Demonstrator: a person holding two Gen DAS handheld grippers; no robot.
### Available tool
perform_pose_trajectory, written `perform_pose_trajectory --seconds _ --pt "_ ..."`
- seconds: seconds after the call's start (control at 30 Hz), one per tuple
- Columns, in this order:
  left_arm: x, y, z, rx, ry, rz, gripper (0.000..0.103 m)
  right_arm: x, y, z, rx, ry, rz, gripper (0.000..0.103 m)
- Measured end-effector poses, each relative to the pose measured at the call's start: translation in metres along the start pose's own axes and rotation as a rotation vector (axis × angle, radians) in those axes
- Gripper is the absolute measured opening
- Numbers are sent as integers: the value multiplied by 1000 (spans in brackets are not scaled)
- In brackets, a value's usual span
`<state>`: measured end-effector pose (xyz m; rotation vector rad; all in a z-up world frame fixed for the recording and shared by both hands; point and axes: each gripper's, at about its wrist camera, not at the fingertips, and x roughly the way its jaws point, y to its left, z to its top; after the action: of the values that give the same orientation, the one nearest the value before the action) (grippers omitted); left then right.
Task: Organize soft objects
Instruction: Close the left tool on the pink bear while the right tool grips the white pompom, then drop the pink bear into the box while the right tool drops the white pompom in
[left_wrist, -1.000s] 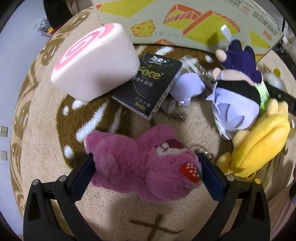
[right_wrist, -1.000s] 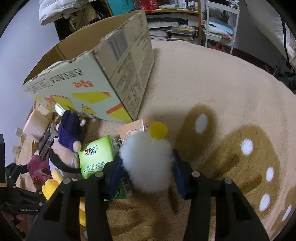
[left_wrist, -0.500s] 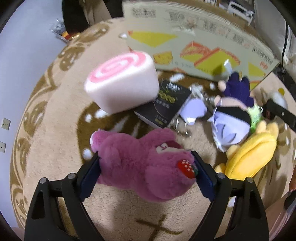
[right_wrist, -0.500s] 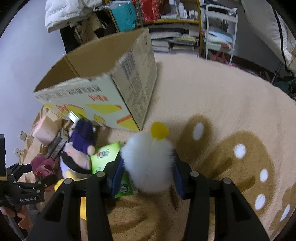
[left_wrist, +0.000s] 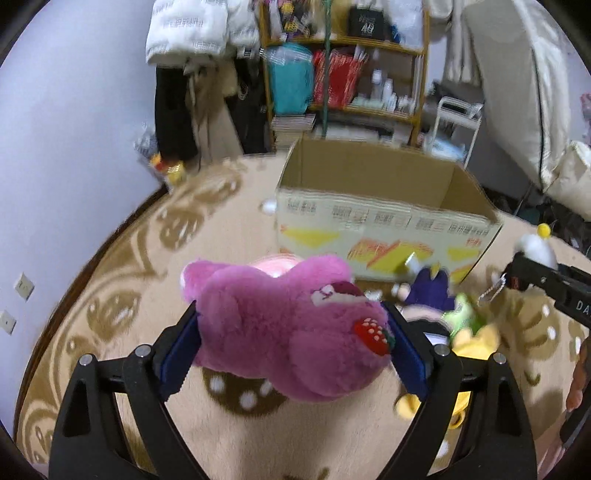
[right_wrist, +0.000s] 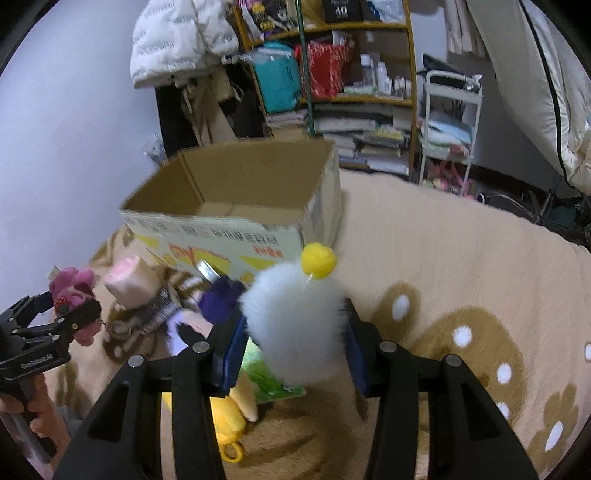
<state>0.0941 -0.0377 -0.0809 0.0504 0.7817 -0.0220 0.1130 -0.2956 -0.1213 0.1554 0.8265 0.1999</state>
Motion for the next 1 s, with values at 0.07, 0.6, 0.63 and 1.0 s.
perform_pose_trajectory --seconds 0.07,0.6,0.63,1.0 --pt "-9 -3 7 12 -47 -10 90 -8 1 5 3 -38 9 50" --pt "-44 -15 87 119 -273 -27 90 -54 40 68 -85 -288 39 50" --pt "-43 -16 92 130 -277 -27 90 -53 44 73 -93 -295 34 50" --pt "10 -18 121 137 -265 -63 90 -30 63 107 -139 -350 24 51"
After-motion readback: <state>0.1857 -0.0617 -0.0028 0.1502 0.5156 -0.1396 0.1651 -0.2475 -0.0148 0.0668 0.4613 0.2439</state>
